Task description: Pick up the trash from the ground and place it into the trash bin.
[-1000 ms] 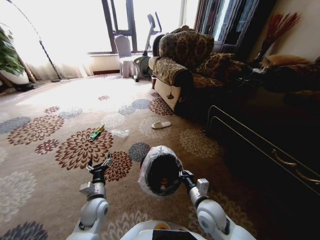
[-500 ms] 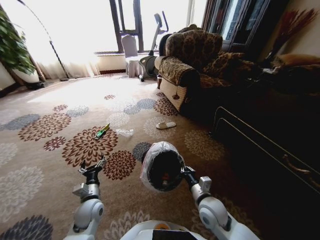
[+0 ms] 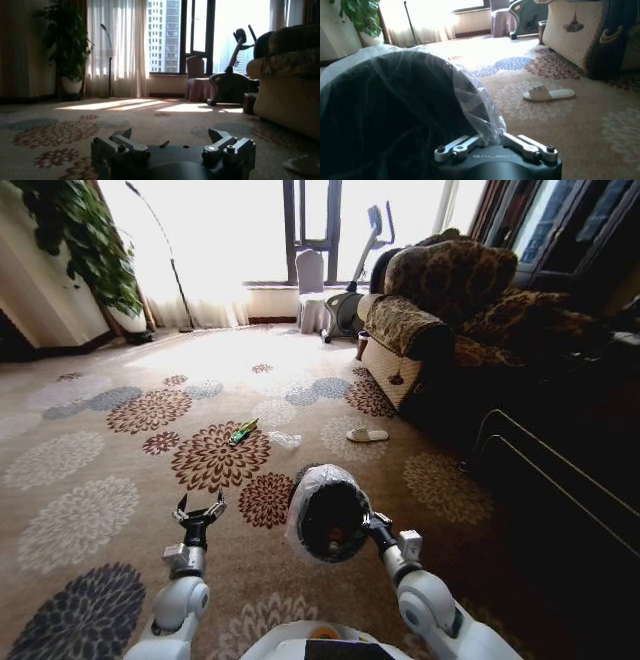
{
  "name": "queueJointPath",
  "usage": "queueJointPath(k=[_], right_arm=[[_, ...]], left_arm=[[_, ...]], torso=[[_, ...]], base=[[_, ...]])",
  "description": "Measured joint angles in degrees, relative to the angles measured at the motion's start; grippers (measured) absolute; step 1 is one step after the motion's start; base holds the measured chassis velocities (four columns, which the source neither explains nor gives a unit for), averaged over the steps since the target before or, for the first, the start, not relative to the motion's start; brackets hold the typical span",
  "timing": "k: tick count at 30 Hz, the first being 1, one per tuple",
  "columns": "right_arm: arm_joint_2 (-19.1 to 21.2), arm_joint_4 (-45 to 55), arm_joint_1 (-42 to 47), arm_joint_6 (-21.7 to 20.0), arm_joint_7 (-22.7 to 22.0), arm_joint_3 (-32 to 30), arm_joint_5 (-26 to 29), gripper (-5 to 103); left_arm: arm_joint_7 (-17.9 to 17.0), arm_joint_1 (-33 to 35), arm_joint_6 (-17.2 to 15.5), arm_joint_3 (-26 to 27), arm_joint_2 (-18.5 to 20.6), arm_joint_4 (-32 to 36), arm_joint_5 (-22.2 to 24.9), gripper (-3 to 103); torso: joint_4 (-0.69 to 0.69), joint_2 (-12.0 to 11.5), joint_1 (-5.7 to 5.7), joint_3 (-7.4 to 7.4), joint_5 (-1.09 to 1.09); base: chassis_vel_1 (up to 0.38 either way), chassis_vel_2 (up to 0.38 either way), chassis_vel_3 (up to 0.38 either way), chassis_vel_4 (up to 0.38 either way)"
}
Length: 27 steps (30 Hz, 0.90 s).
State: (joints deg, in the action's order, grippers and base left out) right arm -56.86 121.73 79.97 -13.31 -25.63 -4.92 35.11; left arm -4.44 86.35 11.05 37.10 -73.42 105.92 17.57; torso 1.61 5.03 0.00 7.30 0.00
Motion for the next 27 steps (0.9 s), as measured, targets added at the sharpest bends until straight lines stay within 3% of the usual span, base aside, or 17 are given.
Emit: queueJointPath(k=[2, 12, 20, 27], right_arm=[[0.0, 0.2, 0.6, 0.0, 0.0, -0.5, 0.0, 0], [-0.4, 1.1, 3.0, 0.3, 0.4, -1.9, -0.5, 0], [-0.9, 1.3, 4.9, 1.1, 1.4, -3.0, -1.6, 0], [-1.0, 1.8, 7.0, 2.3, 1.9, -4.3, -2.7, 0]], left_arm=[[1.0, -0.7, 0.3, -0.7, 0.3, -0.7, -0.2, 100], [1.4, -3.6, -0.3, -3.6, 0.8, -3.2, 3.0, 100], [0.7, -6.1, -2.8, -5.7, 1.3, -4.8, 5.5, 100], [0.7, -11.7, -5.3, -8.3, 2.7, -10.8, 8.1, 100]], torso=[[-0.04, 0.0, 0.0, 0.0, 0.0], [0.02, 0.0, 0.0, -0.01, 0.0], [0.03, 0.0, 0.0, 0.0, 0.0], [0.02, 0.0, 0.0, 0.01, -0.01]], base=[[0.0, 0.0, 0.0, 0.0], [-0.067, 0.072, 0.07, -0.057], [-0.207, 0.217, 0.209, -0.207], [-0.206, 0.199, 0.199, -0.196]])
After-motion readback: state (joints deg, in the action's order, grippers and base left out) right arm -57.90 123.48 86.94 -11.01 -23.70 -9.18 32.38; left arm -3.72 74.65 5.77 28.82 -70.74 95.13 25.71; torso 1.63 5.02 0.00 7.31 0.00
